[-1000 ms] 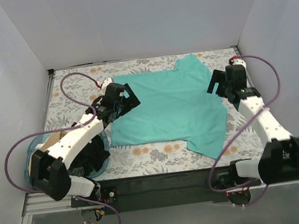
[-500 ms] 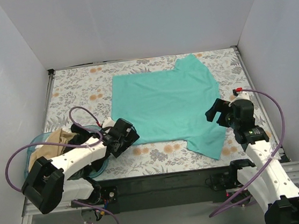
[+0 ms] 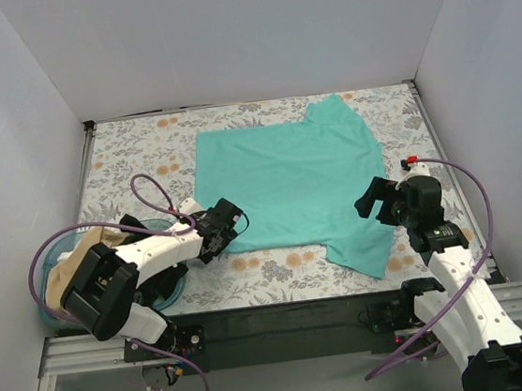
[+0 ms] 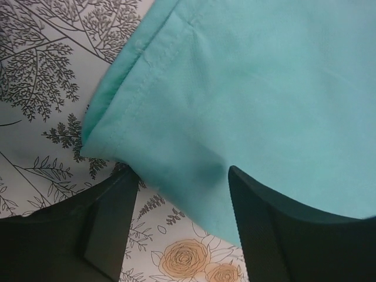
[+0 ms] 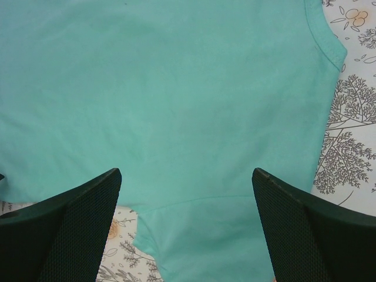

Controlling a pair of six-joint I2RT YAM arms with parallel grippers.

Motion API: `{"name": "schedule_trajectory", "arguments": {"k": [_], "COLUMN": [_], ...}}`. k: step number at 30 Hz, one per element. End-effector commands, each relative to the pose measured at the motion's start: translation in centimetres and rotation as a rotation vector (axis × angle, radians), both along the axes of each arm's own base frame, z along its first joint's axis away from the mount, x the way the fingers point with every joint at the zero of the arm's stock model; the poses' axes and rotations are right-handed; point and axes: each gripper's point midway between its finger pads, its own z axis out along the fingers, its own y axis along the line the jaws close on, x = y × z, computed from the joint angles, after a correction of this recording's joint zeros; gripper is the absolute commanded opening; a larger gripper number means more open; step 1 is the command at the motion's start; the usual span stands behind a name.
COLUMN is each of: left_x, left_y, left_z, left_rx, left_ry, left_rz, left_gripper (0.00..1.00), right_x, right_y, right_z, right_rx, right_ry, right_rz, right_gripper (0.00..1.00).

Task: Fold and stack the t-shirts
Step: Fold the tshirt

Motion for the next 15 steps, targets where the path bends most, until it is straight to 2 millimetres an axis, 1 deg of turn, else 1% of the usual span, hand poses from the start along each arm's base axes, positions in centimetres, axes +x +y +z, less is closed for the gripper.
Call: {"name": "schedule_trajectory", "arguments": {"k": [1, 3, 5, 6, 7, 8, 10, 12, 13, 15], "left_x": [-0.2, -0.4, -0.7, -0.8, -1.2, -1.3, -1.7, -1.8, -1.9, -1.9], "left_y": [1.5, 1.4, 1.3, 1.4, 1.4, 1.4, 1.4, 1.5, 1.5, 1.4], "left_z": [-1.3, -1.4, -1.3, -1.4, -1.6, -1.4, -1.6, -1.4, -1.5, -1.4], "left_rx": [0.002, -0.001, -0.011, -0.014, -0.016, -0.024, -0.027, -0.033, -0.037, -0.040], "left_ry": [0.019, 0.035, 0.038, 0.041, 0.053, 0.051, 0.063, 0.059, 0.062, 0.063], "left_rz": [0.197, 0.193, 0.191, 0.192, 0.187, 0.183, 0.176, 0.175, 0.176, 0.164], "left_gripper": [0.56, 0.41, 0.31, 0.25, 0.24, 0.22, 0.14, 0.05, 0.00, 0.00], "right_x": [0.0, -0.1, -0.5, -0.8, -1.0, -1.8, -2.4, -3.7, -4.0, -4.9], "right_y": [0.1, 0.1, -0.1, -0.1, -0.1, -0.1, -0.1, -0.2, -0.1, 0.6], "right_z": [0.4, 0.4, 0.0, -0.1, -0.4, -1.0, -1.4, -2.5, -2.6, -3.0], "right_rx": [-0.011, -0.014, -0.021, -0.022, -0.024, -0.027, -0.038, -0.047, -0.035, -0.009], "right_ry": [-0.027, -0.021, 0.010, 0.024, 0.042, 0.085, 0.110, 0.160, 0.165, 0.192], "right_rz": [0.022, 0.026, 0.022, 0.024, 0.023, 0.035, 0.043, 0.038, 0.035, 0.053], "right_gripper": [0.98, 0.98, 0.96, 0.94, 0.93, 0.93, 0.91, 0.89, 0.88, 0.84]}}
